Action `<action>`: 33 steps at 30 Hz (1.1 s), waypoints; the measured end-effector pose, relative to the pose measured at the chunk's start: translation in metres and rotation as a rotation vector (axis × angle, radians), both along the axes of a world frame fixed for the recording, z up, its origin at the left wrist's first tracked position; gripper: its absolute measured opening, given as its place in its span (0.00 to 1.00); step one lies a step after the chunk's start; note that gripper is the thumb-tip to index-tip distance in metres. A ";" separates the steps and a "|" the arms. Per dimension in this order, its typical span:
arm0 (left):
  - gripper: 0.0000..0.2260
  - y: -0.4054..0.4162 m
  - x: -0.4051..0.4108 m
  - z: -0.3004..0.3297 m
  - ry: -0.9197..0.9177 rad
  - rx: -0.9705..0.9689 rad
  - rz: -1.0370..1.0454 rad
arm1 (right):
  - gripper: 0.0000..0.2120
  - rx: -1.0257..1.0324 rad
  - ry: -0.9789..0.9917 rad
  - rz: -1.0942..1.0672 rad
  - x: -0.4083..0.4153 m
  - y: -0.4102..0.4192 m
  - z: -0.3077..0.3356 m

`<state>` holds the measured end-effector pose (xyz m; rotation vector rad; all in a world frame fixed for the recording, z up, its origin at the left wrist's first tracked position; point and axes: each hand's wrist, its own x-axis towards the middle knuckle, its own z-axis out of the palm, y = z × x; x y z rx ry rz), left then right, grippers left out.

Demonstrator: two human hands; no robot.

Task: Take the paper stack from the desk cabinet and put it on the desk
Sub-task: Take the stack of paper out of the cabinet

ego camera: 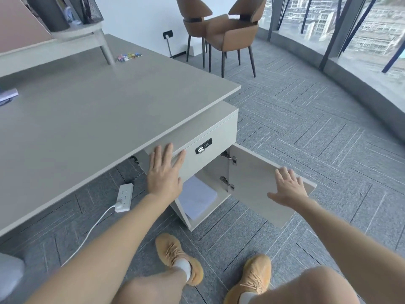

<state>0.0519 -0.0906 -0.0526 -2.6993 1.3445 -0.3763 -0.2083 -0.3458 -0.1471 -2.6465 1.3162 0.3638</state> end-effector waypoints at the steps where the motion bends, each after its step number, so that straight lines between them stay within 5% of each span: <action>1: 0.37 -0.002 -0.003 -0.001 0.019 -0.012 0.015 | 0.47 0.013 0.020 -0.023 0.005 0.003 0.000; 6: 0.31 -0.011 -0.037 -0.010 0.070 0.003 0.020 | 0.37 0.070 -0.063 -0.120 0.034 0.019 0.002; 11: 0.25 -0.018 -0.068 -0.083 0.239 -0.047 -0.179 | 0.34 0.077 -0.134 0.032 0.071 0.034 -0.021; 18: 0.23 -0.047 -0.048 -0.212 0.926 -0.056 0.233 | 0.34 0.396 -0.142 0.015 0.149 0.040 -0.113; 27: 0.26 -0.099 0.015 -0.328 1.266 -0.351 0.866 | 0.33 0.566 -0.111 -0.002 0.215 0.015 -0.253; 33: 0.27 -0.122 0.048 -0.399 1.274 -0.529 1.188 | 0.31 0.600 -0.118 -0.018 0.256 -0.006 -0.319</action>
